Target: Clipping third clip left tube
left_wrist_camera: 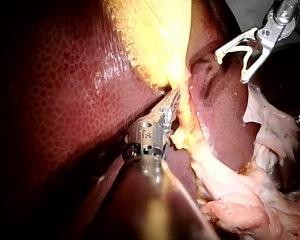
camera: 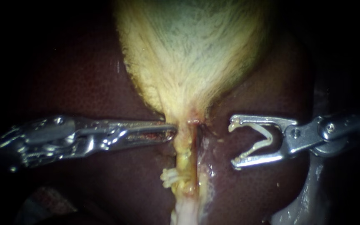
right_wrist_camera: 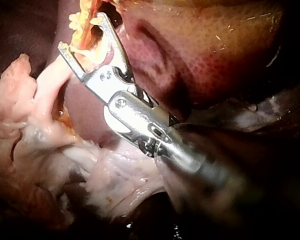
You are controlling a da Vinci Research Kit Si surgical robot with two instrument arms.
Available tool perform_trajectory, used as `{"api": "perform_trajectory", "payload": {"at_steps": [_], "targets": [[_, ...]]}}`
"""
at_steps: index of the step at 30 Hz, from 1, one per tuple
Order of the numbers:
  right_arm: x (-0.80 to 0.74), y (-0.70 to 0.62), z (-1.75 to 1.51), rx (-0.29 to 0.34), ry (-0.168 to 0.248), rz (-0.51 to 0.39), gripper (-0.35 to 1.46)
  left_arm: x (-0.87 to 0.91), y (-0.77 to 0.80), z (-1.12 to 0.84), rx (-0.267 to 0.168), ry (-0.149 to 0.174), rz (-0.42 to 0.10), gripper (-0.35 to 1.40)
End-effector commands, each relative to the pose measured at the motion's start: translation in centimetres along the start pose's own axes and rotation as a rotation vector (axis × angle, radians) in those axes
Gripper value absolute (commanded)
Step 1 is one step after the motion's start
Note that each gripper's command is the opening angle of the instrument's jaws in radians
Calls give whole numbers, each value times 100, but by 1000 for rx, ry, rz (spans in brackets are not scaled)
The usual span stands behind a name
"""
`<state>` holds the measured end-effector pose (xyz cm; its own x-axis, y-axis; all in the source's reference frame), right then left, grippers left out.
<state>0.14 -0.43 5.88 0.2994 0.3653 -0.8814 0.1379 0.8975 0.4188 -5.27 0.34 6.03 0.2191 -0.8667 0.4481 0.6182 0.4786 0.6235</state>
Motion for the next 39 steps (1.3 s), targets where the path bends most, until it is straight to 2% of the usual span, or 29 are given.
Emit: {"api": "perform_trajectory", "payload": {"at_steps": [1,5,10,14,17,20,25,30,34,39], "targets": [[-2,-1,4,2,0,-1,60,-1,0,-2,0,0,0,-35],[-16,-10,32,28,1,-10,60,-3,3,-10,5,3,0,-35],[-38,-20,80,51,-4,39,60,-5,9,-24,3,3,-1,-35],[-54,-23,115,52,-11,89,60,-6,15,-38,-5,1,-1,-35],[-64,-19,133,43,-14,107,60,-9,18,-47,-9,1,-3,-35],[-72,-10,142,35,-16,129,58,-9,21,-55,-13,0,-4,-35],[-86,8,142,30,-17,141,58,-8,21,-66,-15,3,-3,-35],[-100,23,141,29,-18,138,58,-9,13,-70,-18,2,-5,-35],[-108,26,146,26,-20,140,57,-10,5,-72,-19,-5,-2,-35],[-111,21,165,22,-22,140,57,-12,0,-68,-24,-7,2,-35]]}}
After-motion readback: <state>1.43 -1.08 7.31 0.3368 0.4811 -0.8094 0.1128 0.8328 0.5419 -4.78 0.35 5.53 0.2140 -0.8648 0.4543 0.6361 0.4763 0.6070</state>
